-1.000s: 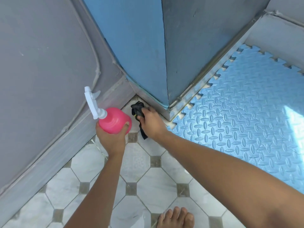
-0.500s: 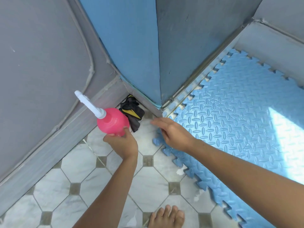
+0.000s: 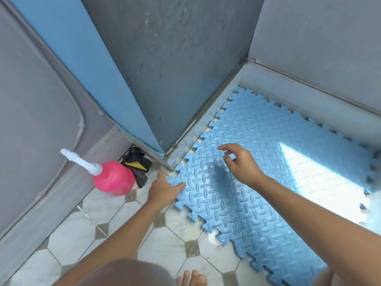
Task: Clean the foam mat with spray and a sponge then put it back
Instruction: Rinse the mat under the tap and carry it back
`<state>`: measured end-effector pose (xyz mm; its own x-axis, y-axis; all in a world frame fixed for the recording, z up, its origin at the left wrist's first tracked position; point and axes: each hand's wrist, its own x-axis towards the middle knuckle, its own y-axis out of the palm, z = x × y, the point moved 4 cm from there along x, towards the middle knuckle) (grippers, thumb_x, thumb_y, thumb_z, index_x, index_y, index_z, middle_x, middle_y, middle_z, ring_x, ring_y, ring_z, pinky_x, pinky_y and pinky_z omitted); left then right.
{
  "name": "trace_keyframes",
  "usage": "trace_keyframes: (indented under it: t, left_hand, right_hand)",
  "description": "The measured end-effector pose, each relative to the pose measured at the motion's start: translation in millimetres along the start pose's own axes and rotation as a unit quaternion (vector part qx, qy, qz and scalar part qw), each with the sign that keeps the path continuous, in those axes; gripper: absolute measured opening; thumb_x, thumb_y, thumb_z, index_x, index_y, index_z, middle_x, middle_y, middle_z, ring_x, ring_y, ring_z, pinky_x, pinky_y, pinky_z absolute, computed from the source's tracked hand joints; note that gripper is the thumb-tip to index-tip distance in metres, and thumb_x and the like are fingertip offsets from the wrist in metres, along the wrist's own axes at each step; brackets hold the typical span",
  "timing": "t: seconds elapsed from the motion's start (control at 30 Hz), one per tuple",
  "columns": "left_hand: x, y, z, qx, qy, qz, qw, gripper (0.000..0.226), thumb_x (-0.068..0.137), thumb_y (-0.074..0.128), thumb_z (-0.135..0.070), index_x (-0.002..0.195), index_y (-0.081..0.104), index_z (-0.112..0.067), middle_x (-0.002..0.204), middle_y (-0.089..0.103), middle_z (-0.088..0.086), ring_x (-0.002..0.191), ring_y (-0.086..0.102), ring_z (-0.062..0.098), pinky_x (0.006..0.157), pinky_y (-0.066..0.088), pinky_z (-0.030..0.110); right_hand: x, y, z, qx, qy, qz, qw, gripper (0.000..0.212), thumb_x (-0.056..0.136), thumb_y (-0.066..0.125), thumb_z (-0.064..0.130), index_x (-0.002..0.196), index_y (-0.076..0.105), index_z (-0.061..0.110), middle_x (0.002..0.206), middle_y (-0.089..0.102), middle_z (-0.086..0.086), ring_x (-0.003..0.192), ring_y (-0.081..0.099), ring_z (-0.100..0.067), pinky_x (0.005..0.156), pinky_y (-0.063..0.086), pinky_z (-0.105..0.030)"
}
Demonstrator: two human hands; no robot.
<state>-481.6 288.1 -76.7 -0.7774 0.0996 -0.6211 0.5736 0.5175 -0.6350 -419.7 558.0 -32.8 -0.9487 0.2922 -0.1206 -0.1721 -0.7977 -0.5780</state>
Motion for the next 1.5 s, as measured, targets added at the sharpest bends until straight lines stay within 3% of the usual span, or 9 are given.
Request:
trace_keyframes:
  t: [0.13,0.2,0.4,0.67,0.9,1.03,1.23,1.37,1.5]
  left_hand:
    - [-23.0,-35.3,-35.4,0.017,0.091,-0.016,0.996,0.049,0.077,0.075,-0.062,0.096,0.073,-0.016,0.095,0.074,0.003,0.091,0.067,0.021,0.076,0.047,0.034]
    - [-37.9,-56.0,-57.3,-0.026,0.136,0.002,0.990,0.055,0.070,0.073,-0.067,0.058,0.053,-0.018,0.058,0.047,-0.005,0.057,0.046,0.014,0.059,0.035,0.033]
    - [-72.3,-85.9,-153.8,-0.163,0.056,0.263,0.949,0.055,0.090,0.054,-0.071,0.103,0.071,-0.021,0.105,0.064,-0.005,0.094,0.063,0.012,0.080,0.046,0.035]
    - [-101.9,-105.2,-245.8,-0.085,0.201,0.220,0.951,0.013,0.096,0.071,-0.016,0.084,0.068,-0.011,0.067,0.071,-0.006,0.051,0.063,0.004,0.047,0.045,0.014]
    - [-140.6,-186.4,-275.2,-0.067,0.291,0.139,0.944,0.017,0.092,0.076,-0.026,0.086,0.073,-0.011,0.090,0.080,0.010,0.076,0.073,0.019,0.074,0.057,0.030]
    - [-150.8,-218.2,-283.0,-0.042,0.317,0.083,0.944,0.025,0.091,0.077,-0.034,0.101,0.076,-0.011,0.100,0.081,0.008,0.095,0.076,0.038,0.098,0.054,0.054]
    - [-146.3,-224.4,-285.9,-0.010,0.344,0.056,0.937,0.028,0.088,0.075,-0.045,0.098,0.077,-0.019,0.095,0.081,0.002,0.082,0.077,0.019,0.090,0.056,0.040]
    - [-144.4,-223.7,-285.8,0.009,0.350,0.030,0.936,0.037,0.090,0.066,-0.058,0.096,0.076,-0.023,0.063,0.053,0.015,0.059,0.035,0.023,0.055,0.033,0.027]
    - [-144.4,-223.6,-287.1,-0.017,0.362,0.040,0.931,0.062,0.092,0.055,-0.064,0.103,0.073,-0.007,0.070,0.047,0.011,0.062,0.025,0.027,0.053,0.022,0.030]
  right_hand:
    - [17.6,-44.0,22.7,0.020,0.003,-0.064,0.998,0.030,0.098,0.054,0.009,0.120,0.067,0.025,0.122,0.065,0.006,0.104,0.060,-0.008,0.085,0.050,-0.024]
    - [26.5,-68.2,37.0,0.035,0.005,-0.093,0.995,0.029,0.098,0.055,0.010,0.118,0.068,0.025,0.118,0.066,0.006,0.103,0.062,-0.009,0.084,0.045,-0.022]
    - [48.7,-148.6,85.8,0.050,-0.045,-0.170,0.983,0.022,0.097,0.056,0.011,0.111,0.070,0.021,0.107,0.068,0.008,0.092,0.063,-0.009,0.077,0.042,-0.012]
    - [100.9,-281.8,212.9,0.137,-0.158,-0.297,0.932,0.022,0.099,0.050,0.034,0.104,0.070,0.028,0.094,0.071,0.017,0.093,0.065,-0.004,0.087,0.053,-0.030]
    - [161.3,-326.2,352.6,0.010,-0.257,-0.288,0.923,0.033,0.101,0.047,0.041,0.110,0.072,0.021,0.106,0.068,0.012,0.101,0.060,-0.005,0.098,0.045,-0.027]
    - [172.1,-326.4,336.3,-0.076,-0.189,-0.244,0.948,0.051,0.100,0.037,0.050,0.066,0.063,0.022,0.075,0.071,0.000,0.074,0.061,-0.018,0.085,0.052,-0.039]
    - [164.5,-322.6,331.3,-0.064,-0.168,-0.251,0.951,0.049,0.093,0.035,0.035,0.065,0.050,-0.002,0.067,0.063,-0.021,0.058,0.047,-0.023,0.074,0.053,-0.049]
    - [154.6,-327.6,330.0,-0.082,-0.128,-0.278,0.949,0.040,0.086,0.035,0.032,0.056,0.042,0.007,0.058,0.056,-0.018,0.064,0.062,-0.035,0.070,0.055,-0.049]
    - [148.5,-327.4,324.9,-0.077,-0.123,-0.311,0.939,0.041,0.090,0.037,0.030,0.052,0.034,0.014,0.047,0.036,-0.009,0.071,0.070,-0.036,0.058,0.049,-0.041]
